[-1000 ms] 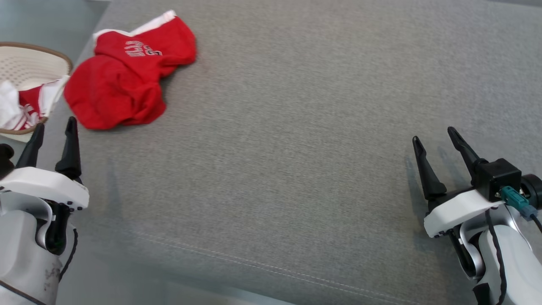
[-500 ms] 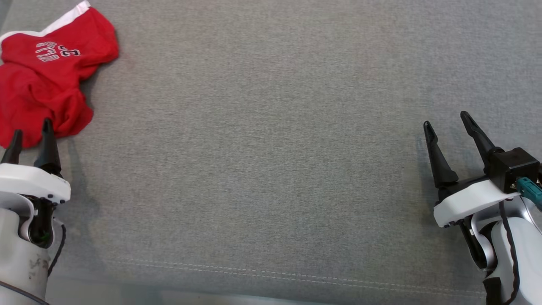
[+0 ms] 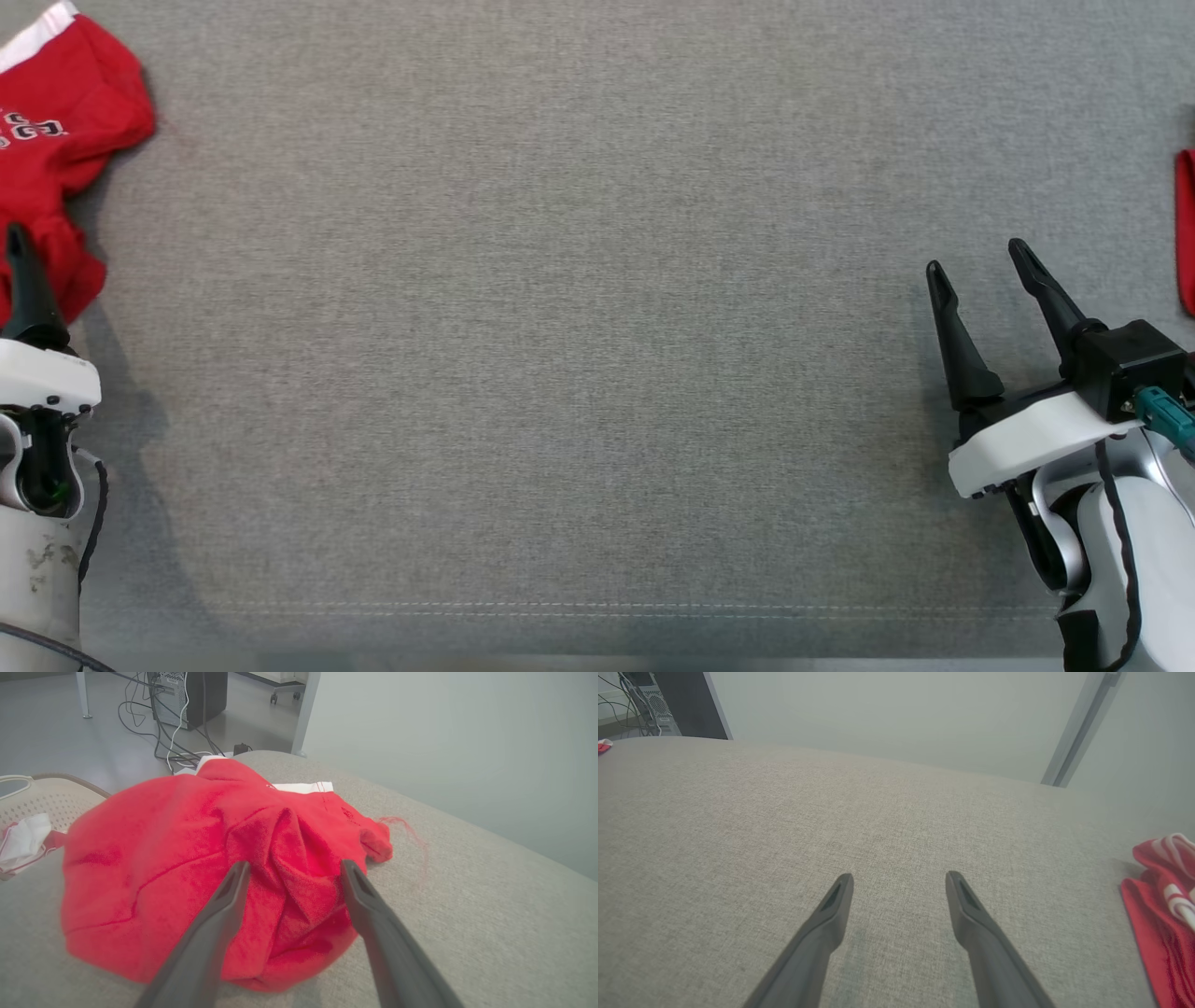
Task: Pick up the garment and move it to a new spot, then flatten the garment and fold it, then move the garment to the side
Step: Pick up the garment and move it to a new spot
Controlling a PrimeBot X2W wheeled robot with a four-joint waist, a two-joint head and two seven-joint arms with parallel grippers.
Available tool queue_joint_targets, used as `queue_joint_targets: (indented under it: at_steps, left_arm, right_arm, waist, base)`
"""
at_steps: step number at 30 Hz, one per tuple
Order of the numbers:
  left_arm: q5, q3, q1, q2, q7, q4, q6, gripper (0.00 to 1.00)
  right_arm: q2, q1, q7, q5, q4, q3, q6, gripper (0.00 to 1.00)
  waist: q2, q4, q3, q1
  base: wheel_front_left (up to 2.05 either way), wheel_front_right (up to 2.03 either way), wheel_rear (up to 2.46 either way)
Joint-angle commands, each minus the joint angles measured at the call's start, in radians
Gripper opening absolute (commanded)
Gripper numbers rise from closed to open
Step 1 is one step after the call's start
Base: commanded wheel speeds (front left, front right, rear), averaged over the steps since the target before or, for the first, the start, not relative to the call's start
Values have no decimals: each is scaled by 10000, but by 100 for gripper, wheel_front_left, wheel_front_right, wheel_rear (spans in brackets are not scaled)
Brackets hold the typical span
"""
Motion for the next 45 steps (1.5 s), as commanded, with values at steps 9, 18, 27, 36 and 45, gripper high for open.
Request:
queue_joint_targets:
  at_steps: [9, 18, 27, 36, 45]
  left_arm:
    - [730, 904, -513, 665, -56, 471, 620, 0]
    - [2012, 616, -291, 261, -56, -685, 236, 0]
    - [2907, -684, 295, -1465, -56, -2758, -226, 0]
    - [2380, -4178, 294, -2582, -57, -3665, -263, 0]
    - [2064, -5447, 64, -2753, -57, -2766, -265, 100]
  right_arm:
    - [31, 46, -67, 176, -211, 66, 14, 100]
    - [255, 13, -348, 345, 91, 1, 14, 100]
    - [479, -120, -681, 603, 774, 272, 14, 100]
    - [614, -176, -984, 822, 1300, 403, 14, 100]
    - [895, -460, -1162, 1046, 1625, 973, 14, 100]
  waist:
    - [0, -611, 89, 0]
    - [0, -521, -192, 0]
    - [0, -419, -765, 0]
    - [0, -708, -1181, 0]
    - [0, -1219, -1531, 0]
  base:
    - [0, 0, 0]
    - [0, 0, 0]
    - [0, 0, 0]
    - [0, 0, 0]
    - [0, 0, 0]
